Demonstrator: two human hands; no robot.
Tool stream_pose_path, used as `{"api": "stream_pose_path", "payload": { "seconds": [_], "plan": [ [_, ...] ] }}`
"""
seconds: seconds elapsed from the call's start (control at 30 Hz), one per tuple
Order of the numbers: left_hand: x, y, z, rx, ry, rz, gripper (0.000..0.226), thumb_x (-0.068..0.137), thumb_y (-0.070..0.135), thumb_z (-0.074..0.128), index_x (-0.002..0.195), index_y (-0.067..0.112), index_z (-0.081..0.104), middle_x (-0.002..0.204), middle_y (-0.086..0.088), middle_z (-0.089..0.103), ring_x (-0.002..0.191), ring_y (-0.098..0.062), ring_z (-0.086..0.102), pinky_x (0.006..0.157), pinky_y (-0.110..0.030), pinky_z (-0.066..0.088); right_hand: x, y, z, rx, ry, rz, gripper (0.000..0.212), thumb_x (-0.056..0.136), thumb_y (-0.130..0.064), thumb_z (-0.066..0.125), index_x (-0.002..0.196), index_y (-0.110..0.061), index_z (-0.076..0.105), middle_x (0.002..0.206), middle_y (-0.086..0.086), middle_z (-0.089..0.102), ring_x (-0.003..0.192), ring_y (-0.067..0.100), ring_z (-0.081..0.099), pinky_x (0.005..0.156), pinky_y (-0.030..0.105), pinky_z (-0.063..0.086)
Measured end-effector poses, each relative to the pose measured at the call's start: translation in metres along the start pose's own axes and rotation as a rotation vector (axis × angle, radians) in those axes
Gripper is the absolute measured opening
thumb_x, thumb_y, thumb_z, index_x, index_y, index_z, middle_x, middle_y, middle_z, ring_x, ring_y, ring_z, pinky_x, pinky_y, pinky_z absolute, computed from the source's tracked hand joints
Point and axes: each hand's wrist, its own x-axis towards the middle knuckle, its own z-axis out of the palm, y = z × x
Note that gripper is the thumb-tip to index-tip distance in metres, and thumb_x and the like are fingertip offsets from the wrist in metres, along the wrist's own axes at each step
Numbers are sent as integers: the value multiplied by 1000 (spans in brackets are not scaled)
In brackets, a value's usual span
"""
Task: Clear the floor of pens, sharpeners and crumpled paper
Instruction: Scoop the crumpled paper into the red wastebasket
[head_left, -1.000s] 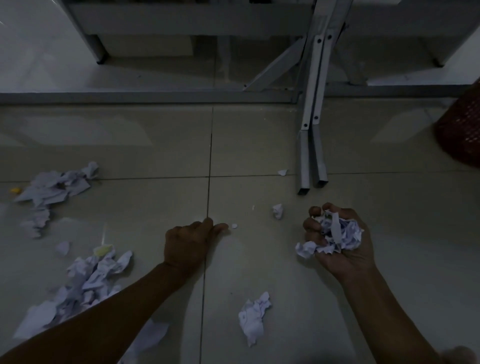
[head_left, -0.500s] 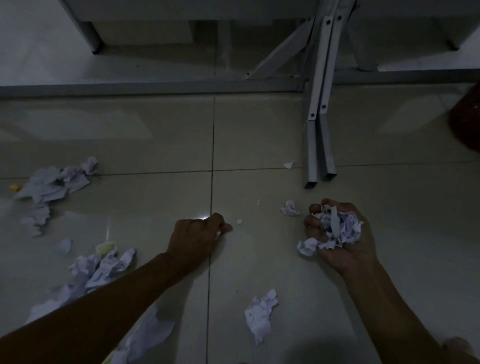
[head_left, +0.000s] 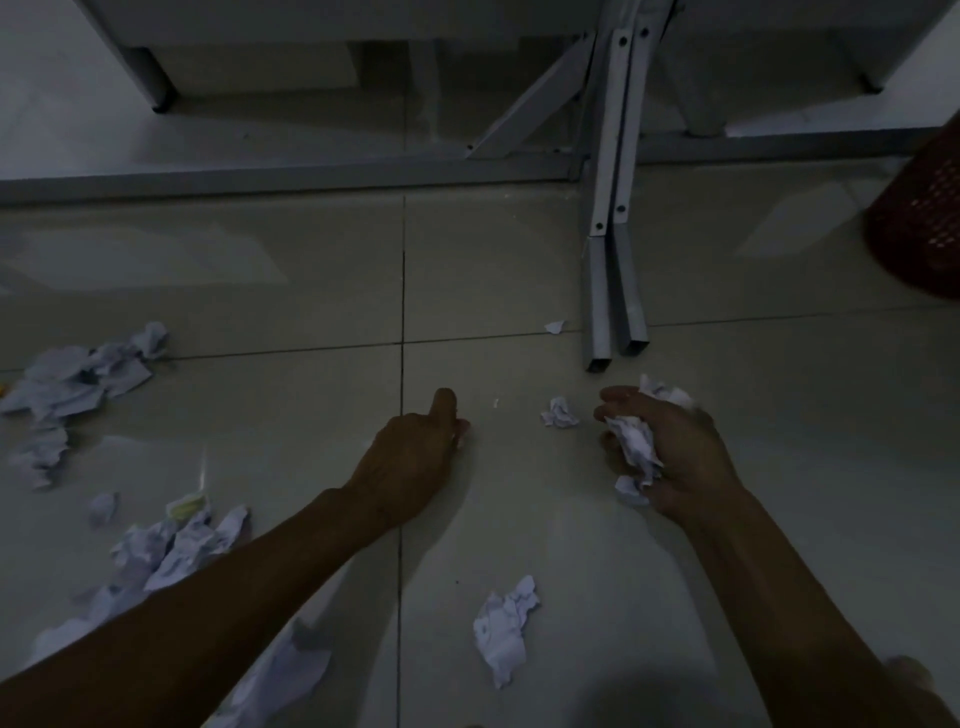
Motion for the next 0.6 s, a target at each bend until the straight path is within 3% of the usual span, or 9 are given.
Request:
{"api": "stream_pose_path", "payload": {
  "seconds": [0.07,0.1,0.2,0.27,0.3,0.37,0.43,0.53,0.6],
  "plan": [
    [-2,-1,-2,-140,67,-23,12,93,12,48,92,9,37,64,-6,55,59,-33,56,53,-30,29,0,-2,1,-184,20,-42,42,93,-14,60,122,16,55,92,27,69,82,28,72,63,25,51],
    [-3,-4,-1,-180,101,-33,13,90,12,50,92,9,38,61,-7,54,54,-30,54,50,-32,30,1,-2,2,-244,64,-116,35,86,-12,68,114,8,65,81,14,71,66,17,70,56,22,52],
    [-10,-8,-3,-196,95,-35,20,88,6,50,103,14,38,62,-15,58,51,-27,53,50,-33,36,4,3,5,-585,216,-322,15,73,-21,75,87,-20,73,85,2,73,74,17,70,66,26,56],
    [-14,-11,-1,-113,-5,4,35,90,4,48,115,22,30,72,-12,63,60,-27,58,56,-33,42,2,7,10,-865,215,-464,8,74,-28,73,68,-26,69,79,4,72,76,24,70,67,30,55],
    [-14,-9,-1,-64,-60,-2,40,92,7,46,124,25,27,84,-11,67,70,-29,62,63,-35,48,1,8,12,-969,207,-520,11,77,-29,73,67,-26,70,80,4,73,78,24,69,70,31,55],
    [-13,-5,1,38,-134,-49,49,96,15,41,141,22,22,105,-11,68,89,-32,63,78,-40,50,-2,8,18,-1106,196,-559,8,81,-29,73,85,-21,75,89,2,73,84,20,68,78,29,54],
    [-10,1,6,175,-137,-51,49,99,20,38,145,13,22,109,-11,66,92,-34,62,80,-40,49,-2,12,24,-1187,174,-578,15,80,-25,73,94,-20,74,92,-2,73,86,17,67,79,27,52],
    [-13,8,11,446,-96,22,34,88,12,61,117,1,49,80,-10,64,61,-30,62,53,-35,47,4,20,26,-1252,177,-626,4,79,-20,71,78,-19,67,83,-5,68,77,15,63,70,27,46],
    [-14,6,15,518,-60,58,38,61,6,83,90,2,58,56,-5,55,33,-23,50,34,-27,31,10,25,28,-1237,165,-660,8,74,-21,67,69,-22,61,80,1,68,74,22,64,71,33,50]
  ]
}}
